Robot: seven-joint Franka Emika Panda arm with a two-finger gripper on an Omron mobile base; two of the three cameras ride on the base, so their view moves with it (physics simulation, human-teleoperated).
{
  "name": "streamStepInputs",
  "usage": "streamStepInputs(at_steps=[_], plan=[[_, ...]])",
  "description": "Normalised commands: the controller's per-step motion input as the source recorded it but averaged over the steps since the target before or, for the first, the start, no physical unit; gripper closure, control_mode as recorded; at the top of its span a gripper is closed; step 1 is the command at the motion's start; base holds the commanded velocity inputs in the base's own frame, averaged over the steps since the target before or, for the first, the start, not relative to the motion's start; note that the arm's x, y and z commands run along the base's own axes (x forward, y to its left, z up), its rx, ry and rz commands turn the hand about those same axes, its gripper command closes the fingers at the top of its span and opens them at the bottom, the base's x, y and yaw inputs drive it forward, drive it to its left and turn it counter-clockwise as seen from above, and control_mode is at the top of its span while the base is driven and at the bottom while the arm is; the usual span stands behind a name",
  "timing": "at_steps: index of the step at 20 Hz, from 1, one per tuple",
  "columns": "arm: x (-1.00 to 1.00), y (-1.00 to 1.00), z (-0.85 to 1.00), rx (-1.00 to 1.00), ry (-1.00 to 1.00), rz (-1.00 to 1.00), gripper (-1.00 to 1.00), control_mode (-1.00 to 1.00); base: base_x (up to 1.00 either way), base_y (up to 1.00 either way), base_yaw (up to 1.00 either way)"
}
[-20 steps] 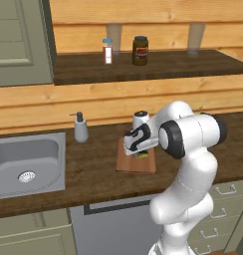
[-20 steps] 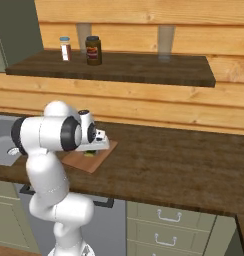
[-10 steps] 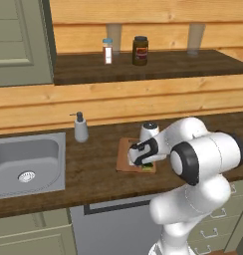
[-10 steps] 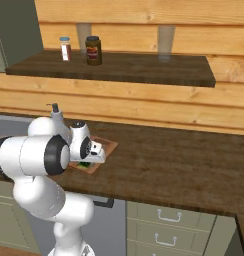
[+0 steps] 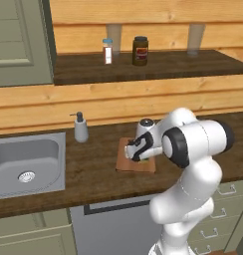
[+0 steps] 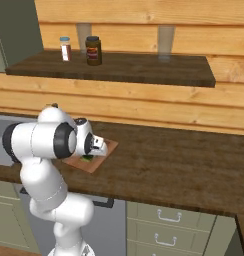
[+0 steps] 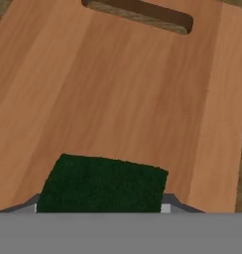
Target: Pick up the sponge from the counter and clean the cutting board by briefly scrubbing or pressing down on the cutting board. Once finished, release the sponge.
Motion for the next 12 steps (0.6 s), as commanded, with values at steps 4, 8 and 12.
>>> streamStepInputs(at_steps=[4,8,12], plan=[[0.65,0.0,-0.09,0.0,-0.21,-0.06,1.0,-1.0,0.0,0.0,0.0],[0.43,0.0,-0.2,0.0,-0.24,-0.05,1.0,-1.0,0.0,0.0,0.0],[-0.36,0.0,-0.26,0.0,-0.25,-0.01,1.0,-1.0,0.0,0.0,0.0]])
